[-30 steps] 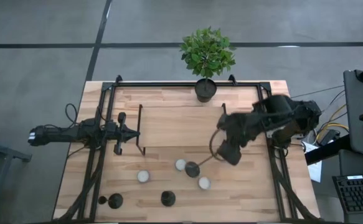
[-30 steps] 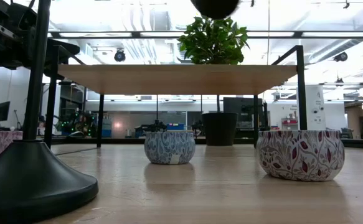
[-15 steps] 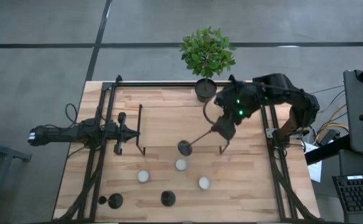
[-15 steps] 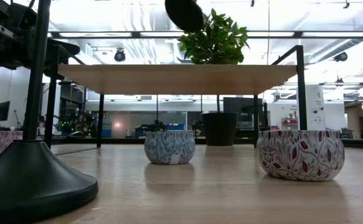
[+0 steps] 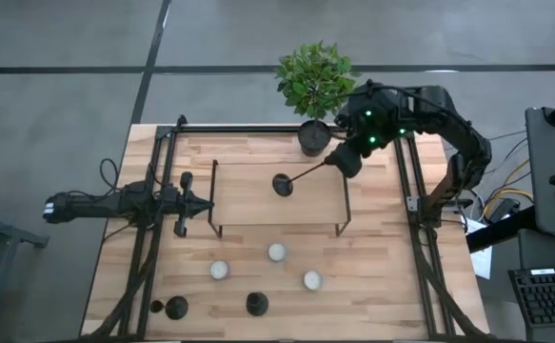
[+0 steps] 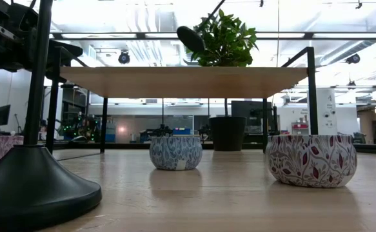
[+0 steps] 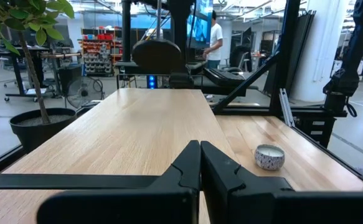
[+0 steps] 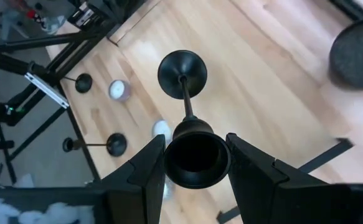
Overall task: Pick & Place candle stick holders
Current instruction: Put the right black candle holder on the shelf
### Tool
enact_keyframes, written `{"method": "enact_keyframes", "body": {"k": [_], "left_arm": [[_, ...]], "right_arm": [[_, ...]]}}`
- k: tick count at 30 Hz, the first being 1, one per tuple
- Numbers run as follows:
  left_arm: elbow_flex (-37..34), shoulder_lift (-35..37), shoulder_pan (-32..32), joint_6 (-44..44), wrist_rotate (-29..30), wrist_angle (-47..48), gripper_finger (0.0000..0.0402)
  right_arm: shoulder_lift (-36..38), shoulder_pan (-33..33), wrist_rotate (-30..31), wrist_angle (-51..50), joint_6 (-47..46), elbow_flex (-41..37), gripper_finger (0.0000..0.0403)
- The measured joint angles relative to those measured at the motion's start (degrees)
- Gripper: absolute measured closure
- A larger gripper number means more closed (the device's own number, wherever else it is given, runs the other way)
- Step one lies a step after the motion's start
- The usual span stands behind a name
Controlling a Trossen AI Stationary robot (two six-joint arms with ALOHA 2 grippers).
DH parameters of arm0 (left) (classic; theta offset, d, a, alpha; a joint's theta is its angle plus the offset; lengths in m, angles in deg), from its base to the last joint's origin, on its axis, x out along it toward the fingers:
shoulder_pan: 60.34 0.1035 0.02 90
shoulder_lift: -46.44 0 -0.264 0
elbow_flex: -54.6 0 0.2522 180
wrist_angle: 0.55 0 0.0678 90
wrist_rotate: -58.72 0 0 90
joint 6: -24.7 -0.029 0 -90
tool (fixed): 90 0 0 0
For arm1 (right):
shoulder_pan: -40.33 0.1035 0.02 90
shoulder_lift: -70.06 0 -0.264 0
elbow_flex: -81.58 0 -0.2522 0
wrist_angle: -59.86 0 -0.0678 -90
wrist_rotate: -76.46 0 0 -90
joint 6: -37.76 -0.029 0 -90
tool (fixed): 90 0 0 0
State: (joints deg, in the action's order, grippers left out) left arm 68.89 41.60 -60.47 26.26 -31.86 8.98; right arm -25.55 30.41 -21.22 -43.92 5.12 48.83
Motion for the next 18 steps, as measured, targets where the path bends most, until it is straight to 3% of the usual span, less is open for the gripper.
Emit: {"method": "enact_keyframes", "body": {"k": [12, 18], "left_arm": [[-0.01, 0.00, 0.00, -0.02, -0.02, 0.00, 0.0392], [0.00, 0.00, 0.01, -0.02, 0.00, 0.00, 0.0392]], "right_arm": [[3.23, -1.91, 0.11, 0.04, 8.22, -0.65, 0.0261], [7.36, -1.66, 0.11, 0.03, 10.01, -5.96, 0.0261]]}}
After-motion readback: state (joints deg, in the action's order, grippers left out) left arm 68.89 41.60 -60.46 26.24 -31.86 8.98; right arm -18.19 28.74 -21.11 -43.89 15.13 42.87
